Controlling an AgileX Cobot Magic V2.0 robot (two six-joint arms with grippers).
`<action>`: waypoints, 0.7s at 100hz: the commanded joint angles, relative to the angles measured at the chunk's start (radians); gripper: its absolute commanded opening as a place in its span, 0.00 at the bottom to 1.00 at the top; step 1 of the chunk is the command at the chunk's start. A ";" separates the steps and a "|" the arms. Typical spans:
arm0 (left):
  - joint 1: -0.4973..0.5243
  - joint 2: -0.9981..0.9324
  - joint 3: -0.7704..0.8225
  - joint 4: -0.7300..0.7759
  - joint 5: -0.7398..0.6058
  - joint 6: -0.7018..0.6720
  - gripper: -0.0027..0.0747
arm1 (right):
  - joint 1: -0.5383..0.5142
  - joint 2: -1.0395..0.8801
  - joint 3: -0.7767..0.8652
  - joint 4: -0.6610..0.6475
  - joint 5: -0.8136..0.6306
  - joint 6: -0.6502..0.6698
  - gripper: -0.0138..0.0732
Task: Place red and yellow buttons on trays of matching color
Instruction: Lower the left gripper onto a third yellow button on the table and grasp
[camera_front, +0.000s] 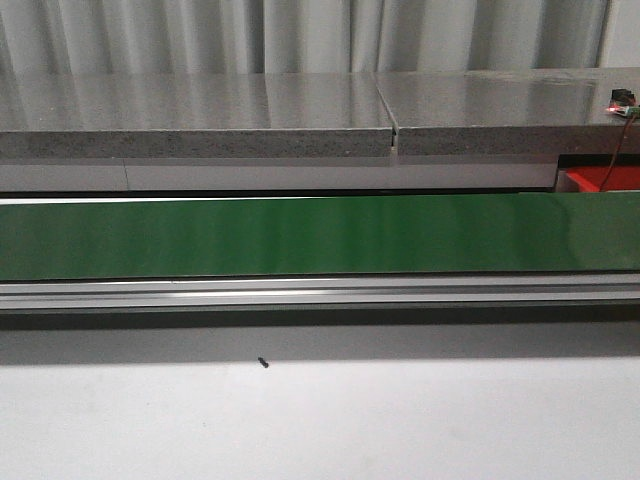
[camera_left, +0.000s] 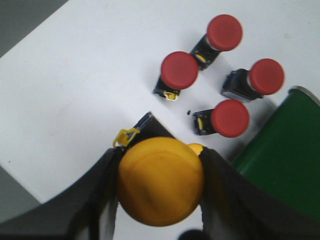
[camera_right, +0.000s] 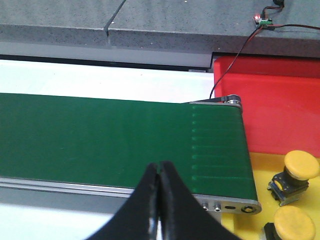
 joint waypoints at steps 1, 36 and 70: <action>-0.060 -0.047 -0.028 -0.060 -0.026 0.027 0.17 | 0.000 -0.002 -0.027 0.002 -0.061 -0.008 0.08; -0.295 0.022 -0.028 -0.062 -0.107 0.030 0.17 | 0.000 -0.002 -0.027 0.002 -0.061 -0.008 0.08; -0.351 0.125 -0.028 -0.086 -0.106 0.043 0.17 | 0.000 -0.002 -0.027 0.002 -0.061 -0.008 0.08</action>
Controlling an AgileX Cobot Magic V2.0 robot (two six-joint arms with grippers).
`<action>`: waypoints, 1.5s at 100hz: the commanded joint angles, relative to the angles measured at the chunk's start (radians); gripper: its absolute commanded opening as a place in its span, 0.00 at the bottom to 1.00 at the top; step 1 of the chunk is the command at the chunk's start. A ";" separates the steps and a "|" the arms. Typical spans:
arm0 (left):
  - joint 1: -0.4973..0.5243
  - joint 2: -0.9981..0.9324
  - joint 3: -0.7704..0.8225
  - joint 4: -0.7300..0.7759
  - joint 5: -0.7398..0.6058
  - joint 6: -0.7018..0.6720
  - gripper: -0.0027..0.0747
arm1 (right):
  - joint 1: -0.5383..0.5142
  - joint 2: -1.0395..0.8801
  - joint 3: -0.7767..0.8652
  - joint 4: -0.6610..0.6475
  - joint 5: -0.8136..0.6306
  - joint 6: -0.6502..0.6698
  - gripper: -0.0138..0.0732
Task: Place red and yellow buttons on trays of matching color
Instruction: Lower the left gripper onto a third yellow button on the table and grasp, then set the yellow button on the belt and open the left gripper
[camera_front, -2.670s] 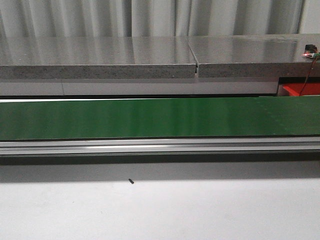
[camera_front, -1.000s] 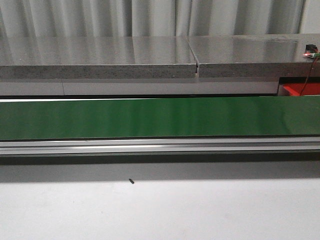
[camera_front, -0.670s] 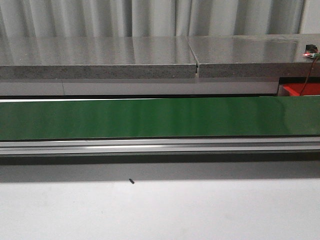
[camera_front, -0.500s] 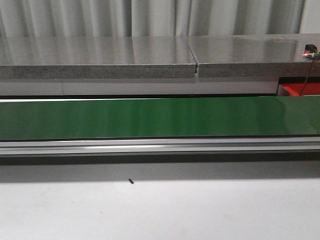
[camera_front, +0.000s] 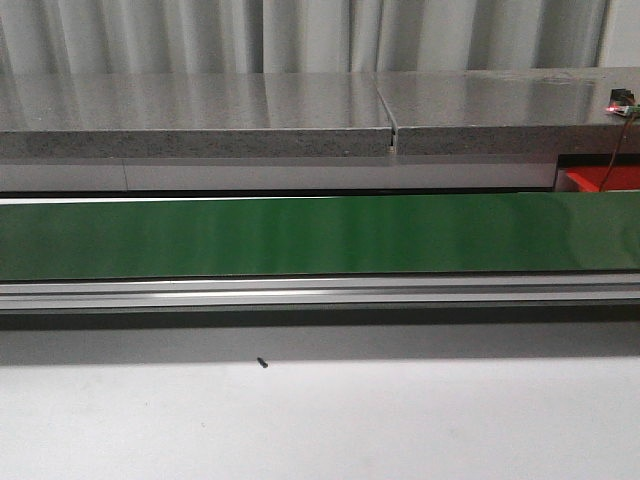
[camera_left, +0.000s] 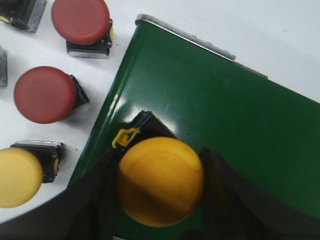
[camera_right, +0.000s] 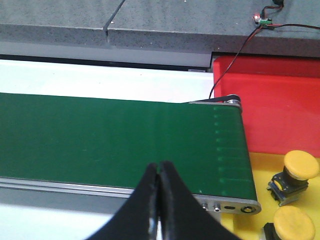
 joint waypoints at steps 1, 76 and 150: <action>-0.010 -0.028 -0.028 -0.025 -0.045 0.006 0.17 | 0.000 -0.002 -0.027 0.002 -0.061 -0.008 0.08; 0.022 -0.126 -0.100 -0.046 -0.032 0.006 0.74 | 0.000 -0.002 -0.027 0.002 -0.061 -0.008 0.08; 0.287 0.087 -0.159 -0.008 -0.036 0.006 0.74 | 0.000 -0.002 -0.027 0.002 -0.061 -0.008 0.08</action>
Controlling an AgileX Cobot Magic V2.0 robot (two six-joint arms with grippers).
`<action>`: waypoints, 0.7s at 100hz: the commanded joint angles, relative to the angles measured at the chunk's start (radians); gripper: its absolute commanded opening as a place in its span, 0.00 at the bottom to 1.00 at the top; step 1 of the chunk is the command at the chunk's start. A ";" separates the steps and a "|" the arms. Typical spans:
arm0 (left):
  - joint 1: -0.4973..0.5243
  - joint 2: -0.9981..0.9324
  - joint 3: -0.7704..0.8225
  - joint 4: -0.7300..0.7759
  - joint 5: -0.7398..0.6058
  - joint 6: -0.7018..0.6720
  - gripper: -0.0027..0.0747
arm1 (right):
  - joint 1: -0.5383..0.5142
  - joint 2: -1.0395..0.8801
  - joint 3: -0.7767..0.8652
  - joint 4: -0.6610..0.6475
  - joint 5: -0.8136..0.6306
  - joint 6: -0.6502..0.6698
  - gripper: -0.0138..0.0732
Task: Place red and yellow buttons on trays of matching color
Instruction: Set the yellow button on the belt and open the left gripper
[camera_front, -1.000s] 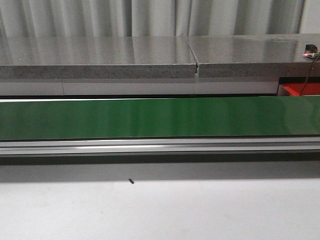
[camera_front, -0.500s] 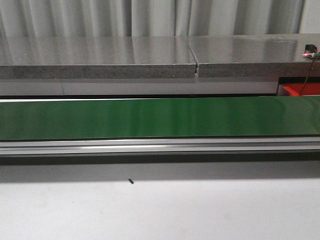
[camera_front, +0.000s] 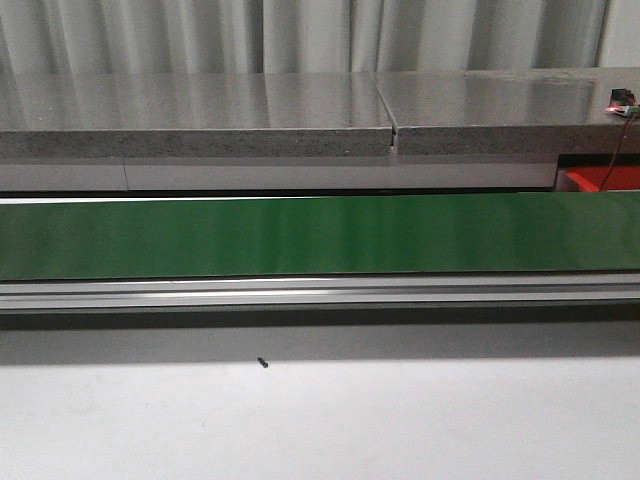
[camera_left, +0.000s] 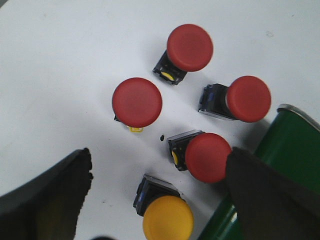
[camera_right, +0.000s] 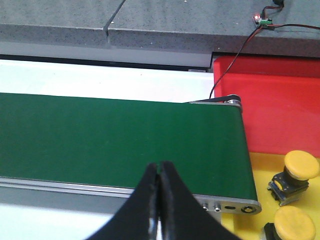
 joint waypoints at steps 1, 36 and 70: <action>0.001 -0.002 -0.032 -0.016 -0.056 0.000 0.74 | 0.000 -0.002 -0.027 0.002 -0.061 -0.008 0.08; 0.001 0.098 -0.032 -0.002 -0.155 0.000 0.74 | 0.000 -0.002 -0.027 0.002 -0.061 -0.008 0.08; 0.001 0.147 -0.033 0.001 -0.237 0.000 0.74 | 0.000 -0.002 -0.027 0.002 -0.061 -0.008 0.08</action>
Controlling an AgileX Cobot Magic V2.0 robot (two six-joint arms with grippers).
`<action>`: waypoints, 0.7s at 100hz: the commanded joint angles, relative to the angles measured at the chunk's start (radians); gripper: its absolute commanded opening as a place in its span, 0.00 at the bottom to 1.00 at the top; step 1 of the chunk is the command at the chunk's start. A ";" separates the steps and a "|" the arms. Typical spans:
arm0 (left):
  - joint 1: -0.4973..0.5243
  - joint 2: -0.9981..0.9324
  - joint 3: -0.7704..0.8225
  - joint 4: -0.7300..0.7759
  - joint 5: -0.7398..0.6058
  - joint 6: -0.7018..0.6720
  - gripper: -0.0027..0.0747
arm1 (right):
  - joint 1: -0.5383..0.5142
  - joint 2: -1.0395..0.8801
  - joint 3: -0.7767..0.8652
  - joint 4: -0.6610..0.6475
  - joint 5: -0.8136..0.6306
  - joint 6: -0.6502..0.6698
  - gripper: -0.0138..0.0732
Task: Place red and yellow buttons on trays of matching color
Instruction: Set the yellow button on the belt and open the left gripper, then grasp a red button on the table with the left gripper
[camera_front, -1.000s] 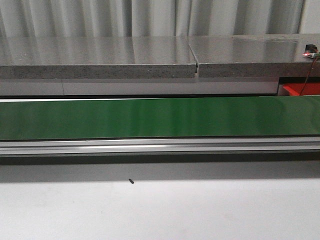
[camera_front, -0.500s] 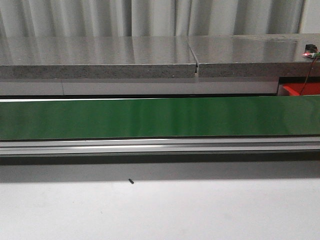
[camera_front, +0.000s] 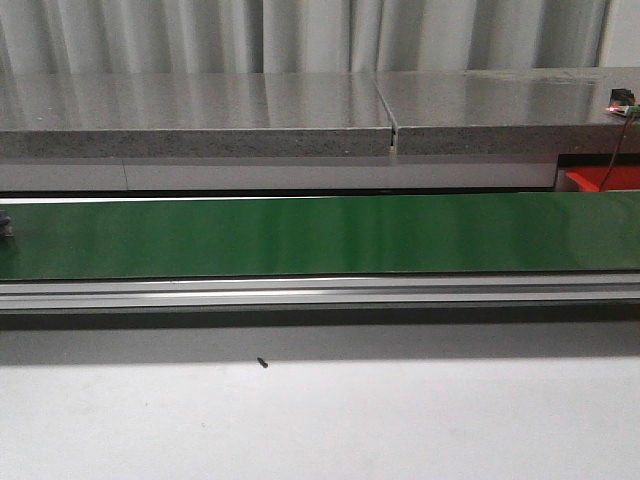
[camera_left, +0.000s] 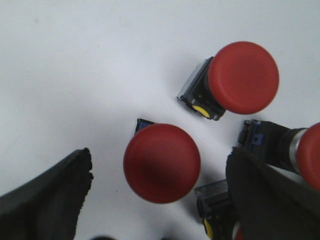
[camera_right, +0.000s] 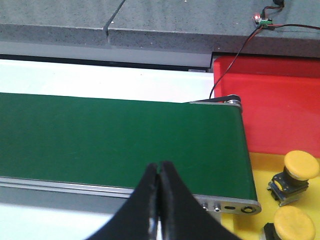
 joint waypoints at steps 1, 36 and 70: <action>0.001 -0.033 -0.031 -0.008 -0.054 0.000 0.74 | 0.000 -0.002 -0.027 0.002 -0.061 -0.005 0.08; 0.001 -0.020 -0.031 0.013 -0.090 0.000 0.57 | 0.000 -0.002 -0.027 0.002 -0.061 -0.005 0.08; 0.003 -0.044 -0.031 0.013 -0.075 0.000 0.29 | 0.000 -0.002 -0.027 0.002 -0.061 -0.005 0.08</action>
